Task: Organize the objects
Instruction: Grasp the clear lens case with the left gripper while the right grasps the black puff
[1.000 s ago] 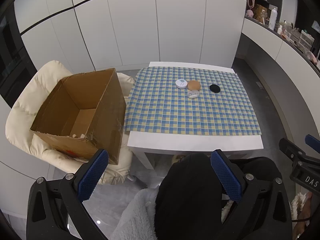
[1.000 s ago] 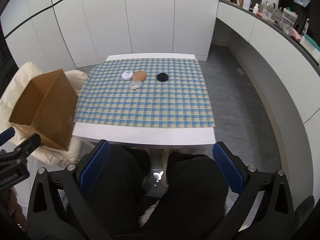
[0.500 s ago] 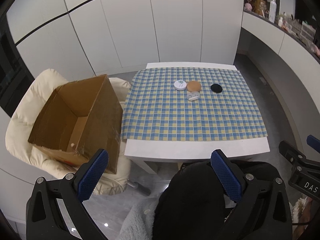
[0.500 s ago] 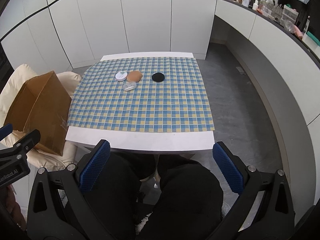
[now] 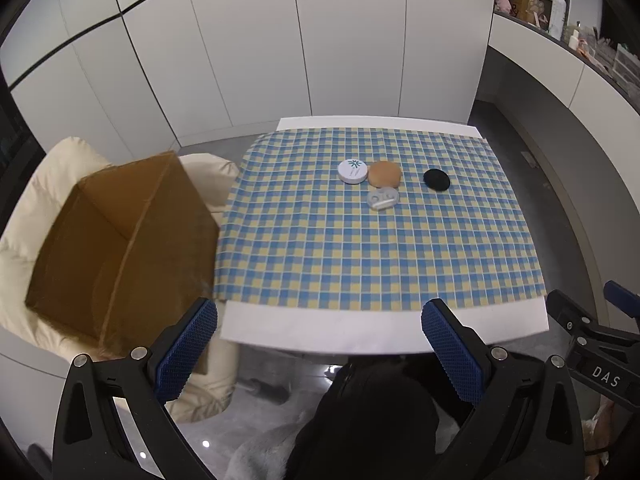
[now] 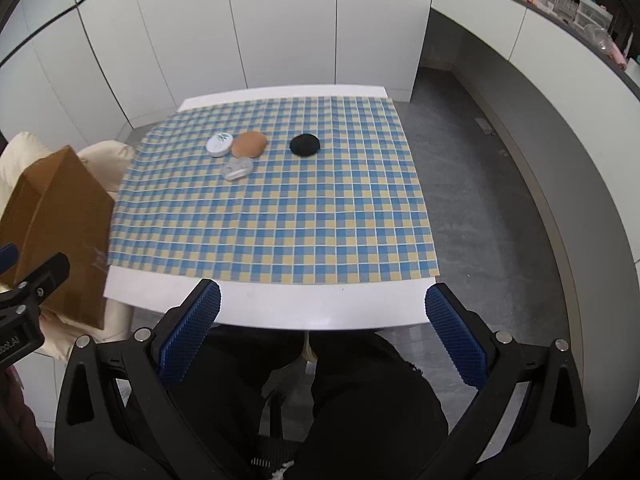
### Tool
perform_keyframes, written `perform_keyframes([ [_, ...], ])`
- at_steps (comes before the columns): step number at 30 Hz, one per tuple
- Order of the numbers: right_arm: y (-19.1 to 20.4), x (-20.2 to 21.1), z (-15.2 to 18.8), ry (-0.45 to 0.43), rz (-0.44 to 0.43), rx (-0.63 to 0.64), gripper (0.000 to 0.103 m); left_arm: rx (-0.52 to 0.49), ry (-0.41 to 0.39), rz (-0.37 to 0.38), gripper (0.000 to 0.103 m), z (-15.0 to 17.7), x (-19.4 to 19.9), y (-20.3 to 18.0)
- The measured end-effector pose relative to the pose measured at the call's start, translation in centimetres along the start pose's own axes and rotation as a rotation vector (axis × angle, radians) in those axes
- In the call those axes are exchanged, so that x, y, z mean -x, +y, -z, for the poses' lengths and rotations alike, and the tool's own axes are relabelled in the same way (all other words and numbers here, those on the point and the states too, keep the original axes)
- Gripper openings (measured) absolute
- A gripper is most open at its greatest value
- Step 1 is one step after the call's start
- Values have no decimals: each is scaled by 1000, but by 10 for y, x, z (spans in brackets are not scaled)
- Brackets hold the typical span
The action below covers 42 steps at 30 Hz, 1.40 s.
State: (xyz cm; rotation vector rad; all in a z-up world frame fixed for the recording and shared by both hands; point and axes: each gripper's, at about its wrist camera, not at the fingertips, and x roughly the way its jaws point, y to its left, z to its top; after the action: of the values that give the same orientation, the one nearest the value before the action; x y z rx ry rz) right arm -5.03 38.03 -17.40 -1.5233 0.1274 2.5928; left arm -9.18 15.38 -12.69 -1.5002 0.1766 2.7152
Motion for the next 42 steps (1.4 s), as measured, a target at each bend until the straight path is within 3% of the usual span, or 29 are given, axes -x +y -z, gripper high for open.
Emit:
perform_keyframes([
  [13,-20,-112,-63,52,-26,-45,103,-25,44,-9,102,-48,-107,-32],
  [19,-13,-162,-90,3,-72,-10,103,-11,72,22,102,-69,-159,-42],
  [22,-9,-188,-104,-14,-106,19,103,12,104,51,102,-76,-189,-46],
  [27,-5,-241,-134,-34,-243,34,103,95,181,73,102,-83,-244,-44],
  [30,3,-269,-151,-34,-201,69,103,104,227,67,101,-88,-272,-48],
  [34,18,-292,-160,-53,-180,135,100,87,225,59,101,-91,-288,-55],
  [35,24,-297,-160,-53,-179,160,98,87,224,66,101,-91,-291,-58],
  [36,27,-302,-159,-53,-175,185,89,90,226,76,102,-92,-295,-60],
  [37,31,-307,-158,-48,-164,200,69,96,227,84,102,-93,-300,-62],
  [39,39,-310,-153,-78,-87,248,53,98,242,88,101,-94,-311,-67],
  [42,41,-306,-149,-81,-79,254,49,85,237,75,101,-97,-317,-78],
])
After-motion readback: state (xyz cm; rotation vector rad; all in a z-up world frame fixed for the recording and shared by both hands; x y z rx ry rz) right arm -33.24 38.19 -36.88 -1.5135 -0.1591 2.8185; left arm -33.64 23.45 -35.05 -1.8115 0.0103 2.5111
